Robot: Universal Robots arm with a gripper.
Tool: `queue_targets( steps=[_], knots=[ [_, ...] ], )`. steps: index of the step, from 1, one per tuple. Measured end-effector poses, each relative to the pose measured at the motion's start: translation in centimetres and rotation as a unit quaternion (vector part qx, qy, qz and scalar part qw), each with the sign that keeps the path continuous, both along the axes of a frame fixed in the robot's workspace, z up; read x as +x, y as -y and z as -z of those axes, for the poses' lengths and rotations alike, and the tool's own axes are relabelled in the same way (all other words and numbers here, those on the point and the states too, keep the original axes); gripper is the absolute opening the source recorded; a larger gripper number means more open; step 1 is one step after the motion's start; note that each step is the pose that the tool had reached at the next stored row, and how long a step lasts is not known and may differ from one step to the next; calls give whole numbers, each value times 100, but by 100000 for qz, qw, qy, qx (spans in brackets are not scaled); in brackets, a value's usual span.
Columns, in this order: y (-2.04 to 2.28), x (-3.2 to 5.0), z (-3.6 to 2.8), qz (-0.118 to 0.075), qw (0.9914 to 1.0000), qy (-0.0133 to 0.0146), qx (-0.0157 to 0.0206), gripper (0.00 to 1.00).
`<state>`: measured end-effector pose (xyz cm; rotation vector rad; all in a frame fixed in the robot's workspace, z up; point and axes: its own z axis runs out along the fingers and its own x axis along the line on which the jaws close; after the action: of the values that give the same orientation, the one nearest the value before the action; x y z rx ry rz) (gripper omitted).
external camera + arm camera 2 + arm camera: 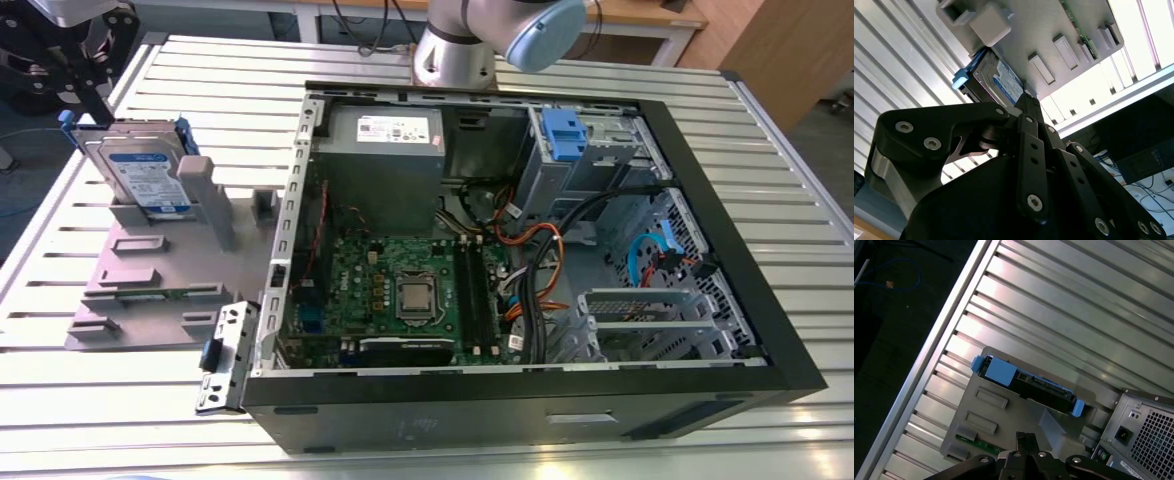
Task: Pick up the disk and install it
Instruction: 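Pick up the disk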
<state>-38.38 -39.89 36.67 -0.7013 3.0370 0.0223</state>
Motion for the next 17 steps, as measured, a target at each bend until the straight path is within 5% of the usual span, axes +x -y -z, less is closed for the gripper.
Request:
queue_targets(
  steps=[17],
  knots=[
    [0, 0, 0, -516, 99999, 4, 2, 11]
  ],
)
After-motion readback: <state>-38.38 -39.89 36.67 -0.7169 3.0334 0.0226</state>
